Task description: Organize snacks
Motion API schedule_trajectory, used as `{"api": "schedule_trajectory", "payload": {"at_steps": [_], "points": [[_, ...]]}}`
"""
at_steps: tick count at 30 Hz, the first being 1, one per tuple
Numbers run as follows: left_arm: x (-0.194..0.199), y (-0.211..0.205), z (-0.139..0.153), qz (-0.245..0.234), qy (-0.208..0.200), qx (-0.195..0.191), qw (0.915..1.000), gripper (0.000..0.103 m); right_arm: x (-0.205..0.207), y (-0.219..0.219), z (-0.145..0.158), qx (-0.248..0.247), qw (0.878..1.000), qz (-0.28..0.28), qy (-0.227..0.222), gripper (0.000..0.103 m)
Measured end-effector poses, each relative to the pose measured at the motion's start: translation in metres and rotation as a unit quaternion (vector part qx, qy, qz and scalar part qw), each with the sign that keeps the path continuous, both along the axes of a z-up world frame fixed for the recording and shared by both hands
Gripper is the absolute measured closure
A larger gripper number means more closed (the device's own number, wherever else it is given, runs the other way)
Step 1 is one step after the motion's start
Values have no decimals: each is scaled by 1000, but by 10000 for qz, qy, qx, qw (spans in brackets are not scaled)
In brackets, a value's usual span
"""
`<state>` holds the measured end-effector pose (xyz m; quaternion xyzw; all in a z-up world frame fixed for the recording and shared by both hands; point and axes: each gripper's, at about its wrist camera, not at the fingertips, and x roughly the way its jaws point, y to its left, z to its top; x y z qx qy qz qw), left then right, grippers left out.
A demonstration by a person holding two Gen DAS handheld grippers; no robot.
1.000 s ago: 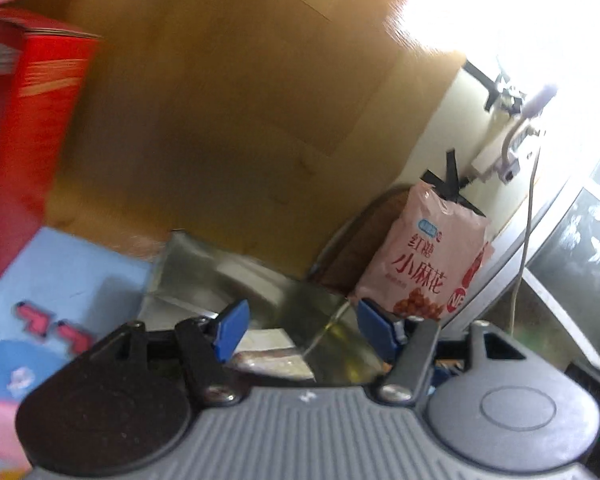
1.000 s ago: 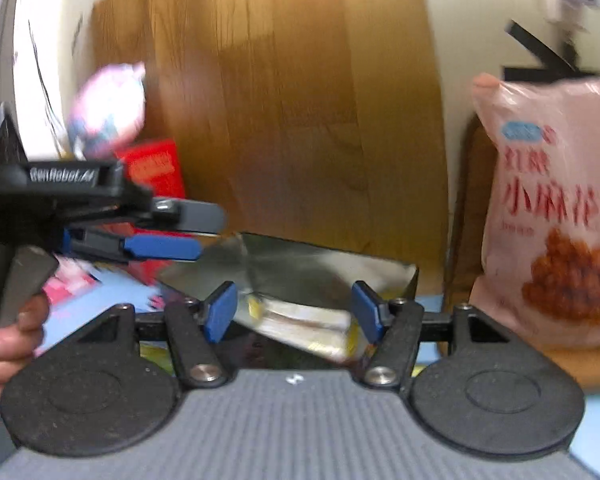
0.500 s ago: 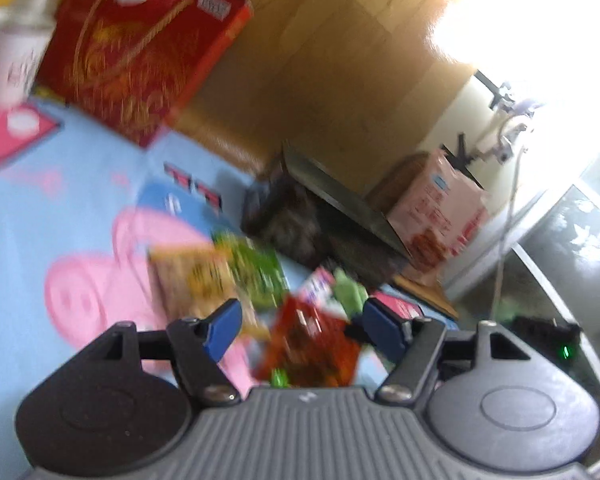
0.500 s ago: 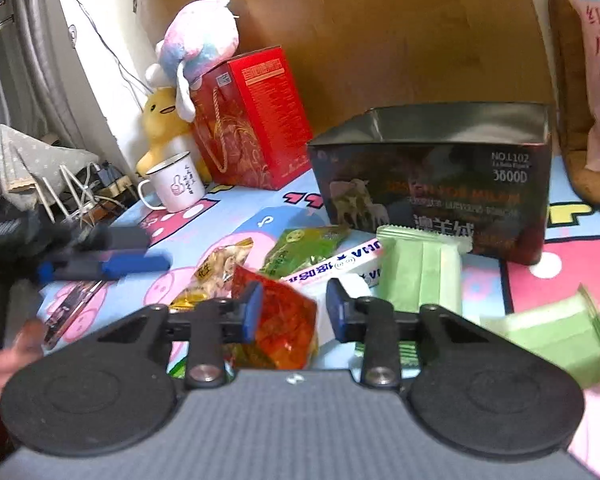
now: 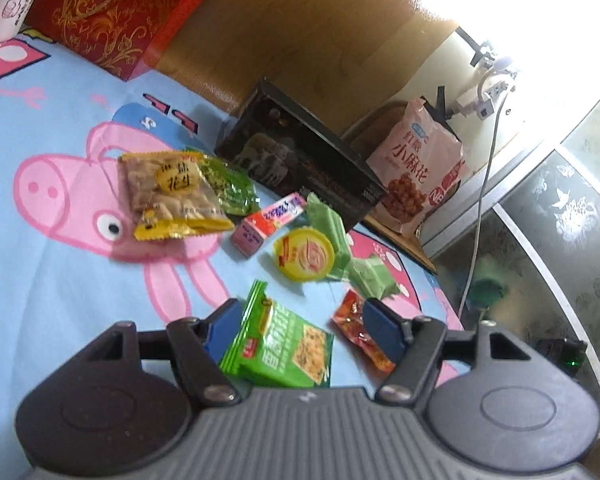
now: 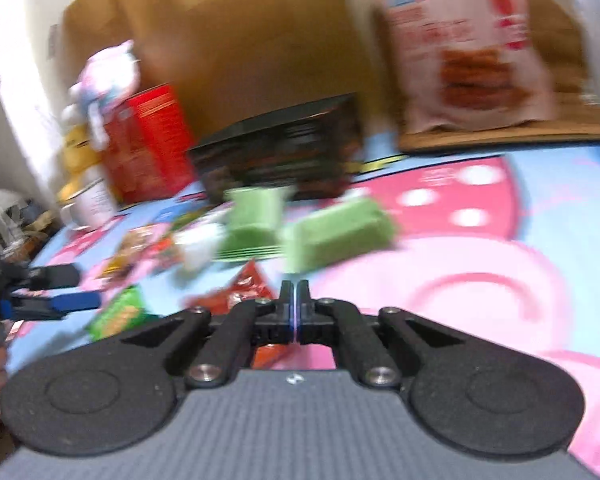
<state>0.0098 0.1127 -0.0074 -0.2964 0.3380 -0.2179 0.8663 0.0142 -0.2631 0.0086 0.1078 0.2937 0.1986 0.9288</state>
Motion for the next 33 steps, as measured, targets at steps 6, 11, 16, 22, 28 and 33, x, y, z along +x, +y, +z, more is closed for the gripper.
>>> {"api": "schedule_trajectory", "payload": {"at_steps": [6,11,16,22,28,33], "points": [[-6,3,-1,100,34,-40,9999,34,-29,1,12,279,9978,150,-579,69],[-6,6,-1,174,80,-2,9998,34,-47,82,0,-313,9755,2137,-406,50],[1,1,-9,-36,251,64,9997,41,-44,135,-24,-1118,9573,2626,-461,45],[-2,-19,-9,-249,174,192,9994,48,-24,151,-24,-1337,9610,2338,-626,68],[0,-27,14,-353,-166,91,9992,48,-30,129,-10,-1135,9633,2186,-1067,69],[39,-37,48,-447,-556,170,9973,48,-8,120,13,-1045,9637,1886,-1576,69]]}}
